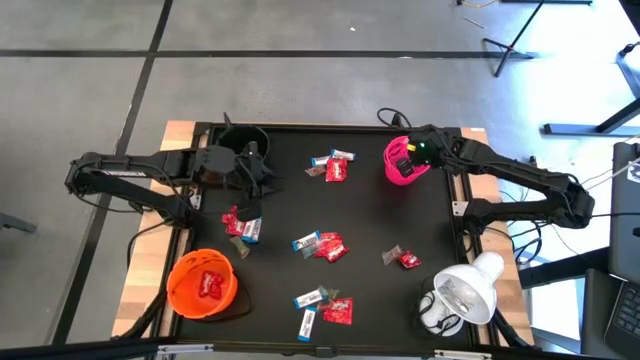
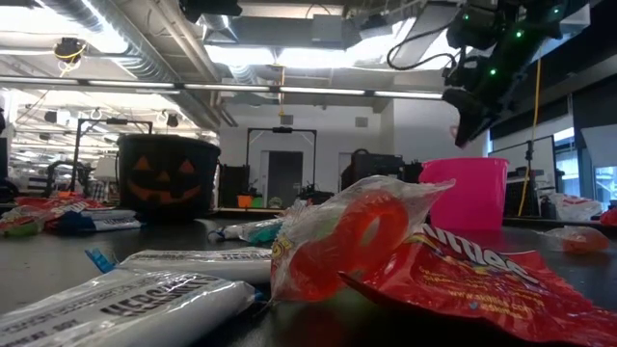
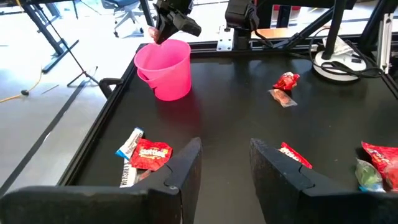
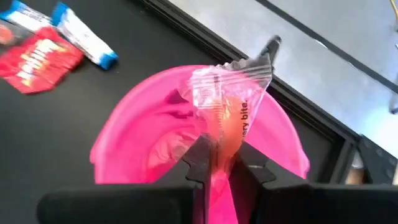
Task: Sort candy
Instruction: Put the orange gummy into the pink bucket, then put the red candy into the orange bucket
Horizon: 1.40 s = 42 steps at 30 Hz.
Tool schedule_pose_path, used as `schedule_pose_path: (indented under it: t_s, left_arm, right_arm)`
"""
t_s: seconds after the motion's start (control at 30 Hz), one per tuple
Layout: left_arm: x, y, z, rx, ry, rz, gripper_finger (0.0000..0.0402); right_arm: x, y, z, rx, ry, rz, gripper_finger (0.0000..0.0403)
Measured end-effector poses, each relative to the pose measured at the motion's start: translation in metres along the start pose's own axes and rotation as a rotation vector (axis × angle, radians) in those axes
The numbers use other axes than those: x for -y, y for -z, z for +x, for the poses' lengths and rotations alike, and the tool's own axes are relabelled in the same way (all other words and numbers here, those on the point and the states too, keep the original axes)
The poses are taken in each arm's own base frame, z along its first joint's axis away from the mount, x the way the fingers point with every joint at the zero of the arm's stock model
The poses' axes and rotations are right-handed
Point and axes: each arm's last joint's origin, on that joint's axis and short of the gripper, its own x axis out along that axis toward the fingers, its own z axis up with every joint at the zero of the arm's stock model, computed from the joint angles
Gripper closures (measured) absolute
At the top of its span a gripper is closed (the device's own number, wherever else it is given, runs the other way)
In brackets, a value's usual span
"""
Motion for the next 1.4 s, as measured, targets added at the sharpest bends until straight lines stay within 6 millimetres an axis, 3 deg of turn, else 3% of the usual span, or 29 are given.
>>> schedule_pose_path:
  t_s: [0.27,0.47,0.63,0.8,1.07,1.4]
  left_arm:
    - [0.000,0.000,0.000,0.000,-0.004,-0.016,0.0277]
    - [0.000,0.000,0.000,-0.004,-0.004,-0.018,0.0277]
    - [0.000,0.000,0.000,-0.004,-0.004,-0.018,0.0277]
    - [0.000,0.000,0.000,-0.004,-0.005,-0.018,0.0277]
    - [-0.001,0.000,0.000,-0.004,-0.027,-0.023,0.0277]
    - [-0.001,0.000,0.000,-0.004,-0.026,-0.024,0.0277]
  right_arm:
    - [-0.001,0.001,-0.002,-0.007,-0.043,-0.020,0.0248]
    - [-0.004,0.003,-0.015,-0.015,-0.306,-0.010,0.0199]
    - [-0.010,0.007,-0.034,-0.008,-0.589,-0.025,0.0200]
    - [-0.039,0.020,-0.055,-0.015,-0.746,-0.165,0.0204]
    - [-0.089,0.058,-0.082,-0.095,-0.790,-0.413,0.0205]
    - [-0.130,0.109,-0.088,-0.373,-0.730,-0.523,0.0205]
